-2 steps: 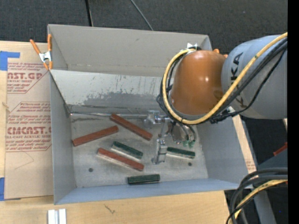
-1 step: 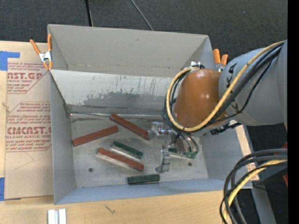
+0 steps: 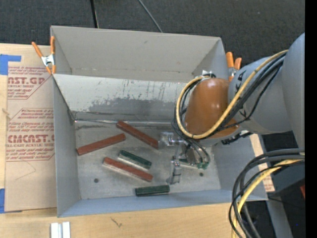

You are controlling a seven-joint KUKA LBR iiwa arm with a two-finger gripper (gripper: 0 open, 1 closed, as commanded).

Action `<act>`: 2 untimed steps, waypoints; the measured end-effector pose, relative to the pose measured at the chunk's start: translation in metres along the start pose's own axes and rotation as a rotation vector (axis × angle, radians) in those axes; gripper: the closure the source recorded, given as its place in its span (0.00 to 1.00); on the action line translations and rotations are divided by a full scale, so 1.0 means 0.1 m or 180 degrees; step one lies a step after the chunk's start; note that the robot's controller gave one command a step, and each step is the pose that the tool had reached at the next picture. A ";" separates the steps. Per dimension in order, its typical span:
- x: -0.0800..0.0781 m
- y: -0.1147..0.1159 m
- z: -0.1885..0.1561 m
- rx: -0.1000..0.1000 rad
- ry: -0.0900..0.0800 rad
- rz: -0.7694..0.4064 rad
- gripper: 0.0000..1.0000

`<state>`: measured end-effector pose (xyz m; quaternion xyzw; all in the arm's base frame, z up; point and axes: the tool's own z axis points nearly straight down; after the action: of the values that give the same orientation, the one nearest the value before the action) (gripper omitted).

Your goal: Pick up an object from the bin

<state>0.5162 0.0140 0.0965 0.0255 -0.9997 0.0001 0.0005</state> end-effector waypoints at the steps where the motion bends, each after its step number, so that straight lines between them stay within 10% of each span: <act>1: 0.08 0.64 0.27 -0.0007 -0.0004 -0.0148 1.00; 2: 0.08 0.64 0.27 -0.0008 -0.0004 -0.0145 1.00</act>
Offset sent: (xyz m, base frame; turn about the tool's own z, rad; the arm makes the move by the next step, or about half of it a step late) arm 0.0000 0.0000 0.0000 0.0000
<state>0.5046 0.0771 0.0698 0.0483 -0.9988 -0.0011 -0.0001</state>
